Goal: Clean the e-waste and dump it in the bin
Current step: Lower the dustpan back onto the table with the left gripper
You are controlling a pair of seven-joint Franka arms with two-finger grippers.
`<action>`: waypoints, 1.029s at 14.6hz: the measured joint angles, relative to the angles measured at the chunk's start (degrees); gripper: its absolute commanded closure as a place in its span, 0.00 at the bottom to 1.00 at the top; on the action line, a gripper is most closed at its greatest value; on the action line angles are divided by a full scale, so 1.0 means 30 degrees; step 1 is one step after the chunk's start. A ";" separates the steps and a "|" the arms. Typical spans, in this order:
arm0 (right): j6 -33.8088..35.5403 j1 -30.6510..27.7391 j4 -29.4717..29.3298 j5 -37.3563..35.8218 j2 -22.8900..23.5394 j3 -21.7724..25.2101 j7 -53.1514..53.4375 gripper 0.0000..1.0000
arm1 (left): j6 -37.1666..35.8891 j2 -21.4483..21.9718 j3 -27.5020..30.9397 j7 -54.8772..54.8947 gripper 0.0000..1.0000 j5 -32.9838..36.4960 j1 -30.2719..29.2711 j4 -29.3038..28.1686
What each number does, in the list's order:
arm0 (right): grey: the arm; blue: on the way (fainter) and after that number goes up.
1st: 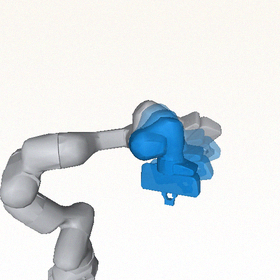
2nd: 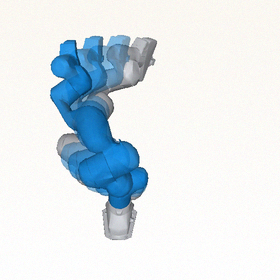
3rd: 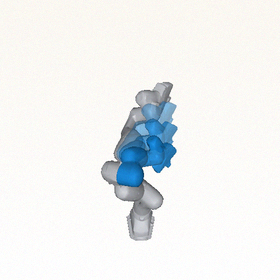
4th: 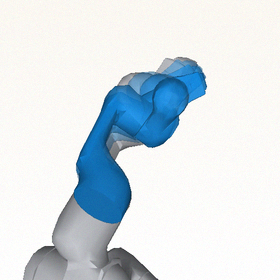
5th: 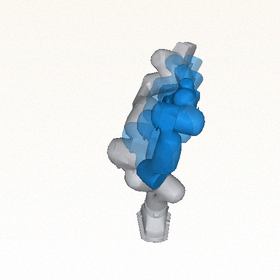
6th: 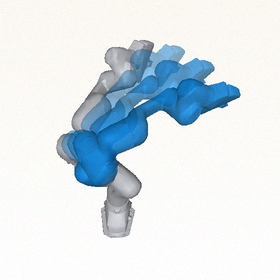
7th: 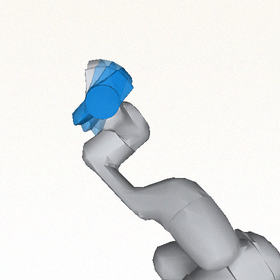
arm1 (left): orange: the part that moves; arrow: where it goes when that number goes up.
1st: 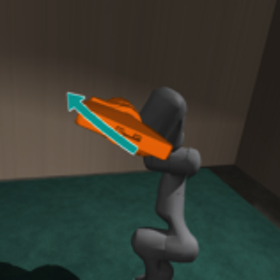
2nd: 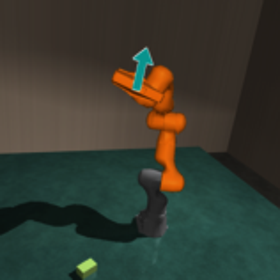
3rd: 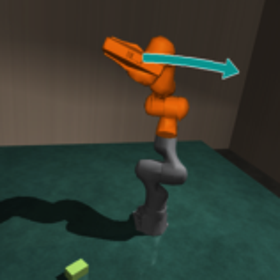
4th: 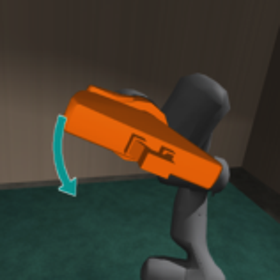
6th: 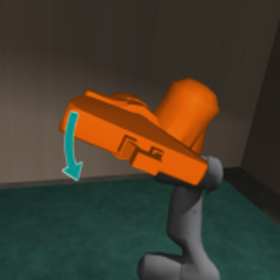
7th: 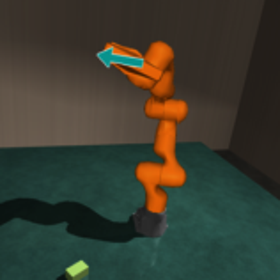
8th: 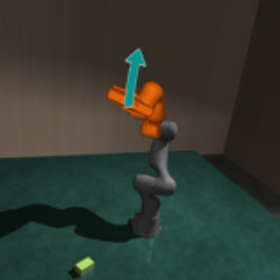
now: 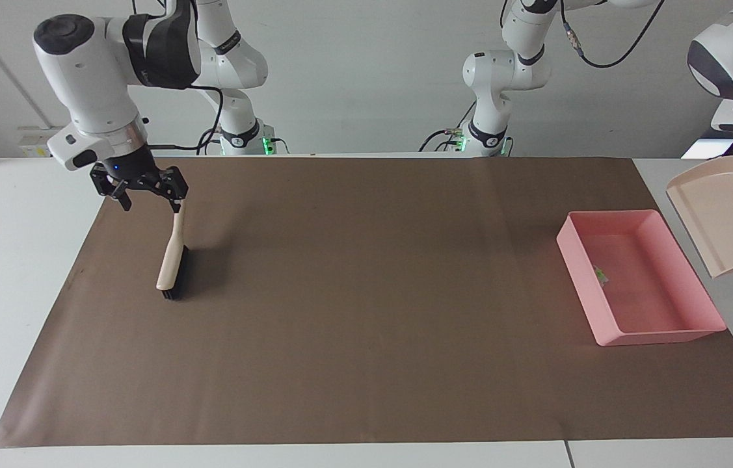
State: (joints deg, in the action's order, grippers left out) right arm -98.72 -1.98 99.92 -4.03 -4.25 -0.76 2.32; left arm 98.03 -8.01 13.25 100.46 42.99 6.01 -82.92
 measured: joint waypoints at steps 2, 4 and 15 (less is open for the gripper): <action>0.2233 -0.0122 -0.1946 0.0052 -0.0015 0.0021 0.0691 0.01 | -0.0405 0.0261 -0.0019 0.0000 1.00 -0.2064 0.0115 -0.0347; 0.3862 -0.0182 -0.3240 0.0103 0.0006 0.0157 0.1162 0.01 | -0.0757 0.0423 -0.0024 0.0000 1.00 -0.4792 0.0145 -0.0616; 0.5089 0.0839 -0.3743 0.0940 0.0620 0.1106 0.1625 0.01 | 0.0778 0.1484 -0.0441 -0.4609 1.00 -1.1248 0.6460 -0.5873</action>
State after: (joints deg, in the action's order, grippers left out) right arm -83.45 0.54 88.69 -1.21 -2.39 2.55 7.19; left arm 100.36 -3.56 11.93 86.63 9.25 25.39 -100.54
